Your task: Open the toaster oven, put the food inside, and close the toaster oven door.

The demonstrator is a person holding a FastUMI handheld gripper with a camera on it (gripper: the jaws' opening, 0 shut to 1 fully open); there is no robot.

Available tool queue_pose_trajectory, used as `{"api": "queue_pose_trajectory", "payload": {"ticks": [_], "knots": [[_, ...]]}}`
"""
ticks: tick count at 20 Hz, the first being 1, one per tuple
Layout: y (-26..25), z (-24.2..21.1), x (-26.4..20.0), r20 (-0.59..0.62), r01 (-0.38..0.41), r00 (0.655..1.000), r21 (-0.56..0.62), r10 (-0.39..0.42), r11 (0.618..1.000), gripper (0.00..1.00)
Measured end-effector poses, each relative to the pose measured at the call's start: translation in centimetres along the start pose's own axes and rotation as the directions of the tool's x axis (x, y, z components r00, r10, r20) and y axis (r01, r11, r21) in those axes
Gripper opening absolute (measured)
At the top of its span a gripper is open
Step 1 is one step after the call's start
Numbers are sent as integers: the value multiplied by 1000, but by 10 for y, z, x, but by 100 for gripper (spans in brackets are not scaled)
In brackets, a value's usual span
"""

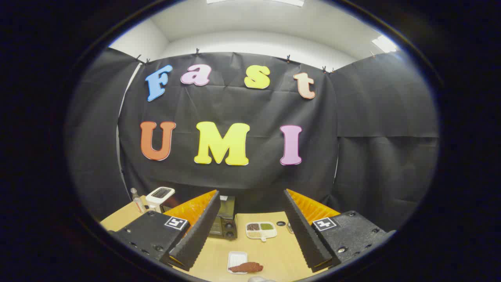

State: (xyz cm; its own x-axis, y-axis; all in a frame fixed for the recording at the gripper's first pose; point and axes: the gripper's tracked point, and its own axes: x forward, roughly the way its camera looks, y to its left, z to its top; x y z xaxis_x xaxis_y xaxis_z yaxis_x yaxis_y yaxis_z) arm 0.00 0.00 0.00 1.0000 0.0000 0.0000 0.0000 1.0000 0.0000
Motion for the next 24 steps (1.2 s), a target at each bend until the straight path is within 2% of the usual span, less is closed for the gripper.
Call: {"api": "queue_pose_trajectory", "payload": {"ticks": [15, 20, 24], "knots": [[45, -13, 25, -16, -18, 1000, 10, 18, 1000, 100], [87, -32, 53, -33, -42, 999, 2, 42, 999, 100], [138, -56, 89, -41, -101, 994, 10, 102, 995, 100]]}}
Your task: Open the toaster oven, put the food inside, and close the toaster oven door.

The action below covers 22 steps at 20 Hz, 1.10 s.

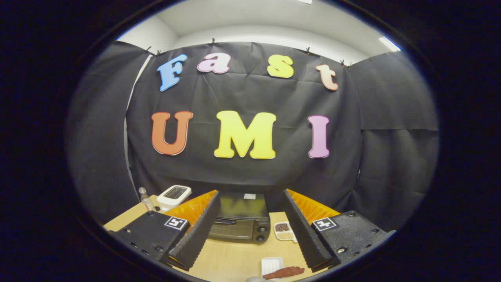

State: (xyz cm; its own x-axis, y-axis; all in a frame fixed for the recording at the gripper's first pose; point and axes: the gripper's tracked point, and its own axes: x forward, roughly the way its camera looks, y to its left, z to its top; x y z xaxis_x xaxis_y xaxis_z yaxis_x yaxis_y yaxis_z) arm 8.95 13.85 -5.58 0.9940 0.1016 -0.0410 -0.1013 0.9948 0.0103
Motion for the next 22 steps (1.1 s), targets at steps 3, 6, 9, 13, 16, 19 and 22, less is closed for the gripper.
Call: {"api": "queue_pose_trajectory", "payload": {"ticks": [3, 6, 9, 13, 16, 19, 22], "knots": [[31, -31, 40, -48, -17, 999, 9, 17, 1000, 100], [60, -69, 83, -105, -43, 993, 26, 45, 999, 100], [80, -106, 121, -158, -40, 986, 52, 47, 998, 100], [97, -143, 159, -206, -28, 978, 56, 39, 998, 100], [95, -166, 172, -265, -10, 964, 51, 24, 999, 100], [93, -165, 168, -256, -9, 966, 67, 25, 998, 100], [95, -169, 153, -266, -8, 964, 60, 24, 998, 100]]}}
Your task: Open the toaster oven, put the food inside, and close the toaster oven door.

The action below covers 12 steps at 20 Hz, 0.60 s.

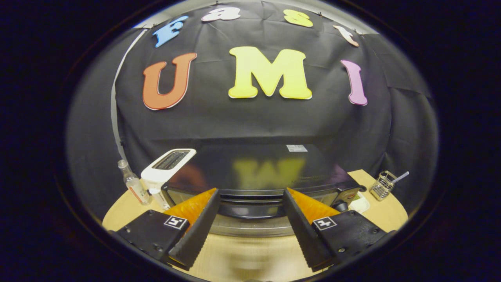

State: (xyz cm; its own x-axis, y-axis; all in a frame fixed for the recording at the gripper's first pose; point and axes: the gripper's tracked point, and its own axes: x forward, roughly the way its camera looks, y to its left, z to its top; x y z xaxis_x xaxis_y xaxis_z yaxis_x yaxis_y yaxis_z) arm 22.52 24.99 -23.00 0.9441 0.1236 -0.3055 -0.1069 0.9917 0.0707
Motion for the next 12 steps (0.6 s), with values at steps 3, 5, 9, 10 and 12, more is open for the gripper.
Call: {"api": "queue_pose_trajectory", "payload": {"ticks": [3, 5, 9, 10, 12], "knots": [[-1, -11, -17, -7, -8, 1000, 2, 8, 1000, 100], [-1, -22, -30, -15, -20, 1000, -1, 20, 1000, 100], [-2, -46, -55, -22, -29, 999, 0, 29, 1000, 100], [-3, -53, -60, -23, -30, 999, -1, 30, 1000, 100], [-3, -67, -69, -25, -31, 999, -4, 31, 1000, 100]]}}
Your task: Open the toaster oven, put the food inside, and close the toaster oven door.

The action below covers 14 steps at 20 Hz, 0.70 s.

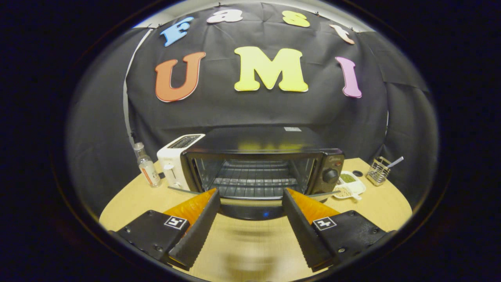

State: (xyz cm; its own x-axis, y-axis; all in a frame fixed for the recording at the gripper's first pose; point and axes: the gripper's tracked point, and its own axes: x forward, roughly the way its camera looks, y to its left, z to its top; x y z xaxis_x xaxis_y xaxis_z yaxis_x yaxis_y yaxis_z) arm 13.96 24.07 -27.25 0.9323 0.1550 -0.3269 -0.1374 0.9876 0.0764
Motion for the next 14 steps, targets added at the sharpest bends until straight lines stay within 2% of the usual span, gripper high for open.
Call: {"api": "queue_pose_trajectory", "payload": {"ticks": [9, 14], "knots": [[-1, -53, -21, 45, -31, 998, -28, 32, 999, 100], [-3, -71, -23, 83, -46, 996, 0, 46, 999, 100]]}}
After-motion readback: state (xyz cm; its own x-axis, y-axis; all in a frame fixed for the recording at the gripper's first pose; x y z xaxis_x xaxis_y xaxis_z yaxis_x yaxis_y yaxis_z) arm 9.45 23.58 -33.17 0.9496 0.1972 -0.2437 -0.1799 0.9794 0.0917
